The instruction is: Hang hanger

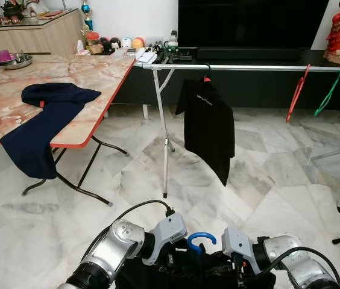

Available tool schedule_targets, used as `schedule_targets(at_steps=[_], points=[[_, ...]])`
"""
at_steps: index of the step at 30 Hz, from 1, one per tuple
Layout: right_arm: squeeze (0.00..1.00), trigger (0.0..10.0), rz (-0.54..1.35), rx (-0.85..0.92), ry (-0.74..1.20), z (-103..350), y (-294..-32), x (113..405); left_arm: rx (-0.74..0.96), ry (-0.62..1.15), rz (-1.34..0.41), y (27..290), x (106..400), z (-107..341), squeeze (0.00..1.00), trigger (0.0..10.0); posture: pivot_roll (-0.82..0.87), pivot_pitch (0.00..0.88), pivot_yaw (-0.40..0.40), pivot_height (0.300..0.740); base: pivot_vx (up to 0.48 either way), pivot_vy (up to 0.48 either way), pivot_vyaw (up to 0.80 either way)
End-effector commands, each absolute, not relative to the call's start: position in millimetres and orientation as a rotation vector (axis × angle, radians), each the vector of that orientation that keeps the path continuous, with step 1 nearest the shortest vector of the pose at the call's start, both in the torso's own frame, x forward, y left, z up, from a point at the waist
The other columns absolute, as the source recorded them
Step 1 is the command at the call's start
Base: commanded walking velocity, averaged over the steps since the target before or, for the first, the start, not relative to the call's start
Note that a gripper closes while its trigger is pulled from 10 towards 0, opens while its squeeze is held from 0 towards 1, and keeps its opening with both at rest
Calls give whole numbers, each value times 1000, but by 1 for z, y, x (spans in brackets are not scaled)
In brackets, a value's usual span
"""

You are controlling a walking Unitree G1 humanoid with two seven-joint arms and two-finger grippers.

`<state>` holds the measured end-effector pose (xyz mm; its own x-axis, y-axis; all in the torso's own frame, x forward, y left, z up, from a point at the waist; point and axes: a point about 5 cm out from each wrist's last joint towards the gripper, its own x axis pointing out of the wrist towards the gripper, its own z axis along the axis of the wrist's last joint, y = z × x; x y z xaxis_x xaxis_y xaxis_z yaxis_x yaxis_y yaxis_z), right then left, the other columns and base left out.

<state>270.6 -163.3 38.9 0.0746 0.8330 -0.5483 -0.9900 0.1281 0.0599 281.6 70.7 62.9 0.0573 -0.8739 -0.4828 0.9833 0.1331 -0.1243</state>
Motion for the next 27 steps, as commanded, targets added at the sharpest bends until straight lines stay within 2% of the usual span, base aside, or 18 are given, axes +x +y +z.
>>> schedule_targets(at_steps=[1, 27], points=[[0, 0, 1402, -372, 419, 55, -157, 282, 249, 519, -1442, 71, 282, 63, 0, 0, 21, 28, 6, 740, 0, 0, 0], [0, 0, 1354, -341, 374, 61, -158, 287, 240, 533, -1464, 71, 279, 61, 0, 0, 0, 0, 23, 740, 0, 0, 0]])
